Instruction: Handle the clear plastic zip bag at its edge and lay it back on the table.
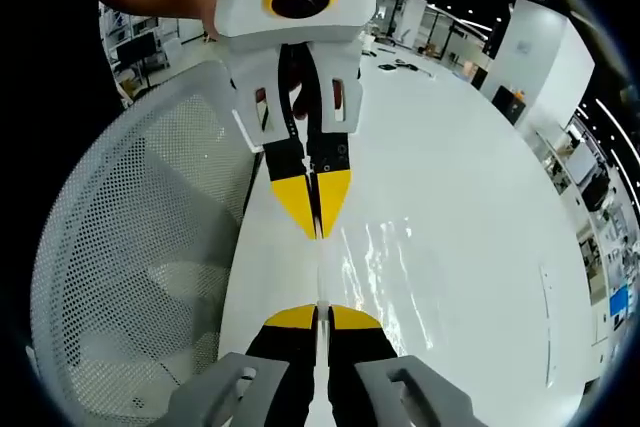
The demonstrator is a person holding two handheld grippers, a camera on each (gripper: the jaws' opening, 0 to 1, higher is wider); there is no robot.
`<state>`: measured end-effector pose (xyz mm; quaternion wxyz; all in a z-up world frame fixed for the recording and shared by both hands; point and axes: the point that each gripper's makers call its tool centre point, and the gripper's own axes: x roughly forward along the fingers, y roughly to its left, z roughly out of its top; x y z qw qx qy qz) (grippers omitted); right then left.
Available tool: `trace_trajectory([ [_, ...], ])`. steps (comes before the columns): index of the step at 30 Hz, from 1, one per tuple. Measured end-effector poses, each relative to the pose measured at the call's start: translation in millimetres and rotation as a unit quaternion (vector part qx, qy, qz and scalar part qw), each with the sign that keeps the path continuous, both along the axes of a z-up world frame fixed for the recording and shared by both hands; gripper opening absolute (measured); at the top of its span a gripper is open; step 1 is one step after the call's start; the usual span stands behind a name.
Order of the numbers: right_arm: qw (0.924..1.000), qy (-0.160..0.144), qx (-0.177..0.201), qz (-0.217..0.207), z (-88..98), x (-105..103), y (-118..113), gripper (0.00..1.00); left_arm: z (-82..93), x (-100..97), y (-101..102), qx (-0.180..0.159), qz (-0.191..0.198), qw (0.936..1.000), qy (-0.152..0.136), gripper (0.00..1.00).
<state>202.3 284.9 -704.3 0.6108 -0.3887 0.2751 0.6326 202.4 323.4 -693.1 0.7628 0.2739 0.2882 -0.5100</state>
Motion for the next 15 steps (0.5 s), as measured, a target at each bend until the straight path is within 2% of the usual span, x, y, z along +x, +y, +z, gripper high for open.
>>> trace_trajectory([
  [15,1.0000,-0.003,-0.003,-0.004,0.3,0.8,-4.8,0.00,1.6,-1.8,-0.7,-0.004,0.001,1.0000,0.003,0.00],
])
